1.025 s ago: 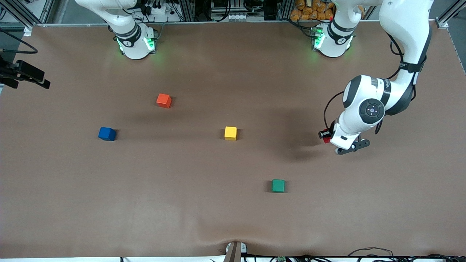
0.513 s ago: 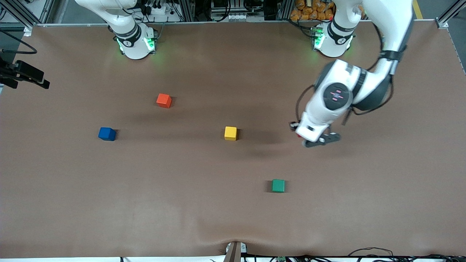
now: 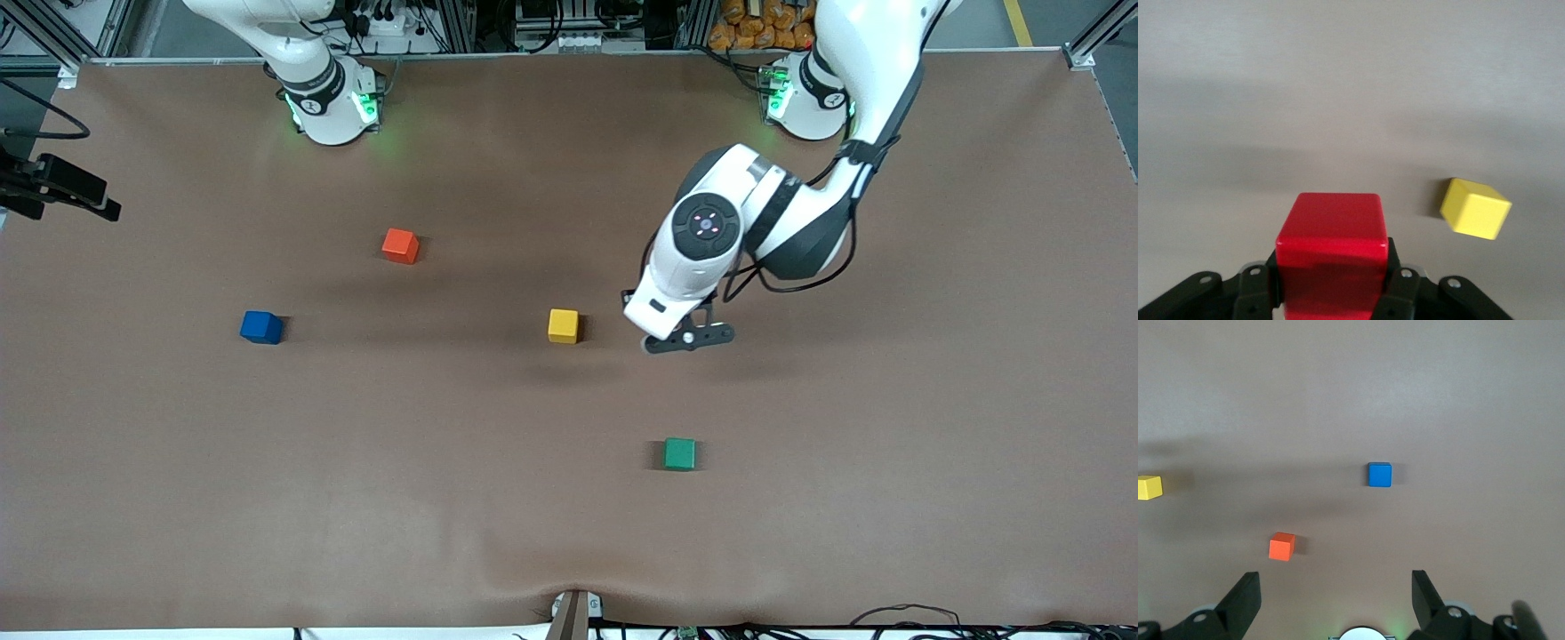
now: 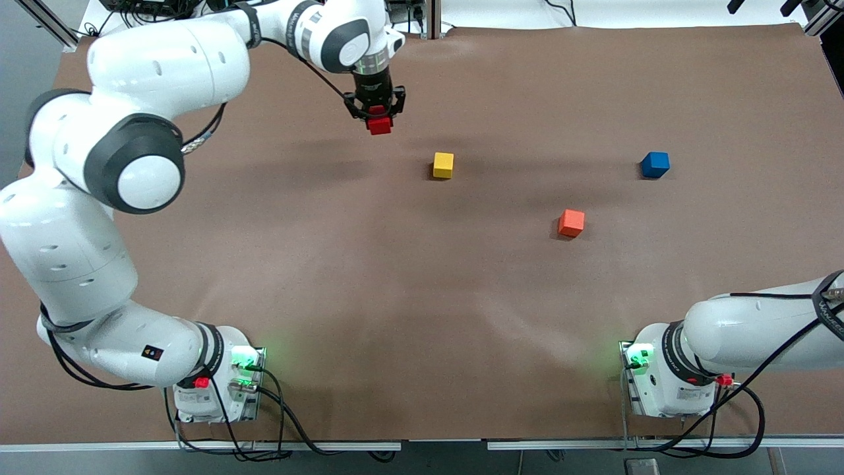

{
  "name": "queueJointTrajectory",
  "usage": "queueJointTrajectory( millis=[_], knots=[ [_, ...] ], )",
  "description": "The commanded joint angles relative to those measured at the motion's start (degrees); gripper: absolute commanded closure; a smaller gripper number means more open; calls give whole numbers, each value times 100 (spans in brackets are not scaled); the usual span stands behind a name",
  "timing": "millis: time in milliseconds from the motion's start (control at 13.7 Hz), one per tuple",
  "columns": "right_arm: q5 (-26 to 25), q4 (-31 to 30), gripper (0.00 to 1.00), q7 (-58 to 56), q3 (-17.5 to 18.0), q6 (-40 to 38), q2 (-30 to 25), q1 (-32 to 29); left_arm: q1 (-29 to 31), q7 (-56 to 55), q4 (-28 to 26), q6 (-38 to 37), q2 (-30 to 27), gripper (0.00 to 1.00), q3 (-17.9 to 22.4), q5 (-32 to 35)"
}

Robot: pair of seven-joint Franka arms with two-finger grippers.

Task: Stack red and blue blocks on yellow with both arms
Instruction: 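Carry the red cube with the left gripper above the yellow cube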

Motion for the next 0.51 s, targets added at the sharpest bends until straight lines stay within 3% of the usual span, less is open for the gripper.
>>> queueJointTrajectory(
  millis=[0,439],
  knots=[
    [81,123,0,-70,53,-37,52,-111,-214,-11,823,-215,546,100,38,89],
    [72,141,0,-79,53,-19,78,-120,-557,243,1615,-22,1250,100,73,89]
  ],
)
